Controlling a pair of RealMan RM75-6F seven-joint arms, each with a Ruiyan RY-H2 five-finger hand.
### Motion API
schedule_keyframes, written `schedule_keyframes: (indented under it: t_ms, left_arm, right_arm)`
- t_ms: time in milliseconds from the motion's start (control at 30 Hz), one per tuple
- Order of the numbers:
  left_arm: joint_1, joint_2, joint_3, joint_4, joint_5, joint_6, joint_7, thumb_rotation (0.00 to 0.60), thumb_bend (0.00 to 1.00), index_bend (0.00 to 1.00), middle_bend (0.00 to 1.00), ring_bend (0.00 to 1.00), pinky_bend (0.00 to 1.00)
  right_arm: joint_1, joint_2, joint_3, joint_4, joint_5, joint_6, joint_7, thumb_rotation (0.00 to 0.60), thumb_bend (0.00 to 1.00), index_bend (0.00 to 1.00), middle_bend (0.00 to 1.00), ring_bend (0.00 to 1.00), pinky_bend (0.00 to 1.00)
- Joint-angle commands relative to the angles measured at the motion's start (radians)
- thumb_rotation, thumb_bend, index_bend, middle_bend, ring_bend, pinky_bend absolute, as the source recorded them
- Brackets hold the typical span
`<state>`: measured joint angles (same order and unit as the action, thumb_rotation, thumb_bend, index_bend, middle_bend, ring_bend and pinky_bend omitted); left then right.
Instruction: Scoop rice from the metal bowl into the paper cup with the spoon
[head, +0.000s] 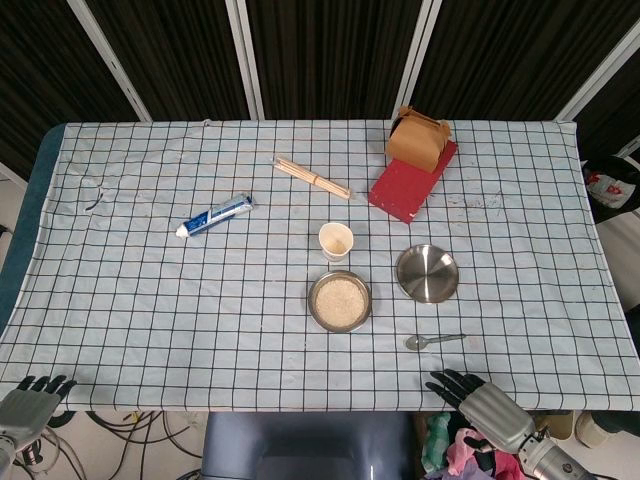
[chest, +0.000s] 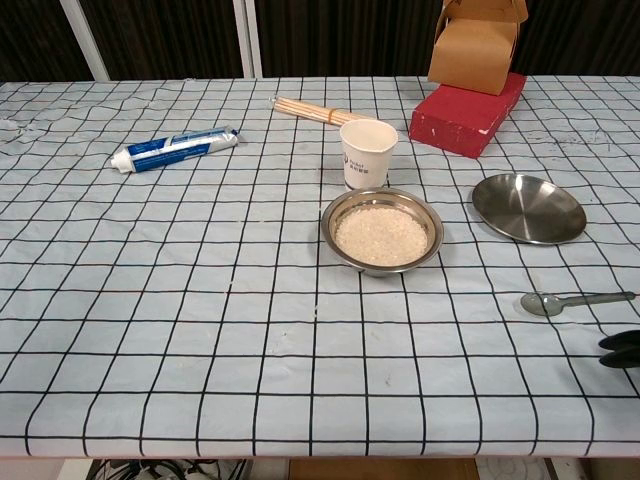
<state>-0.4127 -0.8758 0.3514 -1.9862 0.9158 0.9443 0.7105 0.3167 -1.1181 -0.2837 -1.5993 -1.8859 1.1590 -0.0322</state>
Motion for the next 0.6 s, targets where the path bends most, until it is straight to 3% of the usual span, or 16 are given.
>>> schedule_keyframes:
  t_ms: [33, 600]
  left_arm:
    - [-0.001, -0.001, 0.001, 0.001, 0.000, 0.000, 0.000, 0.600, 0.06, 0.00, 0.00, 0.00, 0.00]
    - [-0.007, -0.009, 0.004, 0.001, -0.014, 0.007, 0.015, 0.600, 0.06, 0.00, 0.00, 0.00, 0.00]
  right_arm:
    - [-0.001, 0.000, 0.001, 0.000, 0.002, -0.001, -0.002, 0.600, 0.19, 0.00, 0.00, 0.04, 0.20]
    - [-0.010, 0.001, -0.001, -0.001, 0.000, 0.013, -0.006, 0.600, 0.20, 0.00, 0.00, 0.04, 0.20]
